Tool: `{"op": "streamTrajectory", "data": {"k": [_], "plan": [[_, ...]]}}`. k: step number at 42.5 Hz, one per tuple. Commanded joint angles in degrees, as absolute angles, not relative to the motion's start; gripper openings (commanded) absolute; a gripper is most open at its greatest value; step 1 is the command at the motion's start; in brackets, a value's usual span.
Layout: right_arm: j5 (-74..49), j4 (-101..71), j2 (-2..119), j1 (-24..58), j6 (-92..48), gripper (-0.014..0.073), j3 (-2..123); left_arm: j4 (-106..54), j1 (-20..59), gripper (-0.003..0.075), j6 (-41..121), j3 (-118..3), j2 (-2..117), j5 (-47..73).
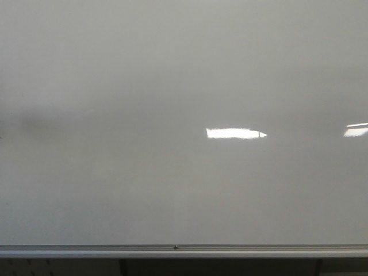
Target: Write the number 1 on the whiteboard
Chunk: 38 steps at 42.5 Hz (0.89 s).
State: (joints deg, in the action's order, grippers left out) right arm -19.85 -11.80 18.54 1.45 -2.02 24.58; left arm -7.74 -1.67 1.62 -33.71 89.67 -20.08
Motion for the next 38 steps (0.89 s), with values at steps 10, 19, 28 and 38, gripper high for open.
{"op": "streamTrajectory", "data": {"k": [10,19,28,38], "plan": [[-15.69,-11.91,19.46,1.57,-2.37,0.0396,26.67,-8.44,-1.74,0.0671,1.11,-38.86,92.66,-25.18],[-15.69,-11.91,19.46,1.57,-2.37,0.0396,26.67,-8.44,-1.74,0.0671,1.11,-38.96,92.72,-24.82],[-15.69,-11.91,19.46,1.57,-2.37,0.0396,26.67,-8.44,-1.74,0.0503,1.11,-38.96,92.72,-20.33],[-15.69,-11.91,19.46,1.57,-2.37,0.0396,26.67,-8.44,-1.74,0.0115,1.11,-38.96,92.72,-17.95]]}}
